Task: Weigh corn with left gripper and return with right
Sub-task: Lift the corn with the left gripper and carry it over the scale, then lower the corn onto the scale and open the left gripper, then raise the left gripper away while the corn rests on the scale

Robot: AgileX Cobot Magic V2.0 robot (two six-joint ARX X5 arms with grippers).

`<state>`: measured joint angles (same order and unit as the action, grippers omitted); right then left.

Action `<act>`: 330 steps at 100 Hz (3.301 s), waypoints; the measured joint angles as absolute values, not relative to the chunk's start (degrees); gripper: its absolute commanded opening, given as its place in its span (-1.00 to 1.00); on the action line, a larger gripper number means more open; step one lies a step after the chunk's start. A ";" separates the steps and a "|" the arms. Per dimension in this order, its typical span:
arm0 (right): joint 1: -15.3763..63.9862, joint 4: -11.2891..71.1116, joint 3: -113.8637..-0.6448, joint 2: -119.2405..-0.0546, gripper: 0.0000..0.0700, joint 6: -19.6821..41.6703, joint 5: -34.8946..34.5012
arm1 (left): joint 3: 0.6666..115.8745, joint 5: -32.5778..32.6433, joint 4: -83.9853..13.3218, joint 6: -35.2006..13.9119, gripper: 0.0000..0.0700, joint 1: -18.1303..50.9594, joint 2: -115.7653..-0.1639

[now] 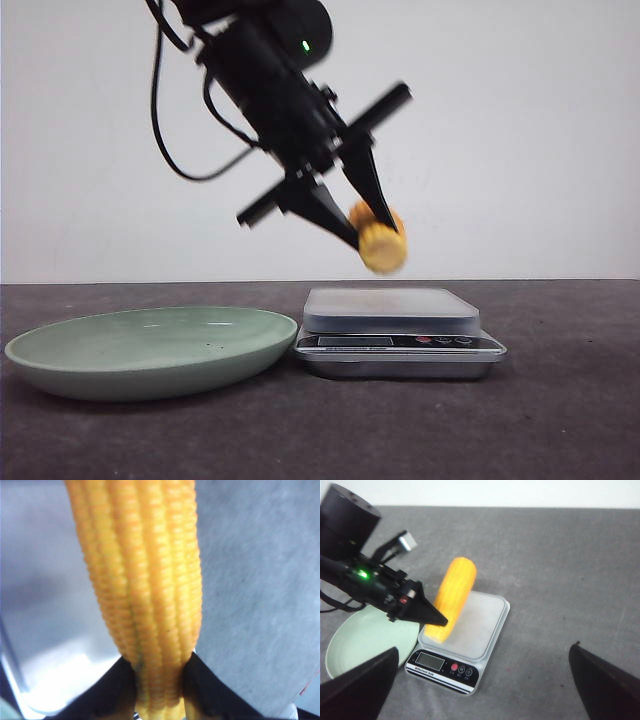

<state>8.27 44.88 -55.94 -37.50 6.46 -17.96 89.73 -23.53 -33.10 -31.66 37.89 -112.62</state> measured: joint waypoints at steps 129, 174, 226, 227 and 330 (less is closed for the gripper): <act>8.27 45.65 -55.94 -41.65 1.00 6.42 -14.76 | 132.92 -14.81 -72.55 -19.51 1.00 37.63 -115.98; 8.27 45.65 -55.94 -41.67 1.00 6.42 -14.74 | 153.38 0.19 -81.49 -11.46 1.00 37.63 -103.57; 8.27 48.82 -55.94 -41.65 0.71 5.67 -14.81 | 153.38 13.13 -81.49 -6.92 0.46 37.78 -71.33; 8.27 48.75 -55.94 -41.65 0.68 5.56 -14.81 | 153.38 13.82 -81.49 -6.70 0.40 37.78 -70.74; 9.50 46.96 -55.92 -40.99 0.37 2.42 -21.58 | 125.23 18.13 -81.52 -2.37 -1.00 37.95 -39.31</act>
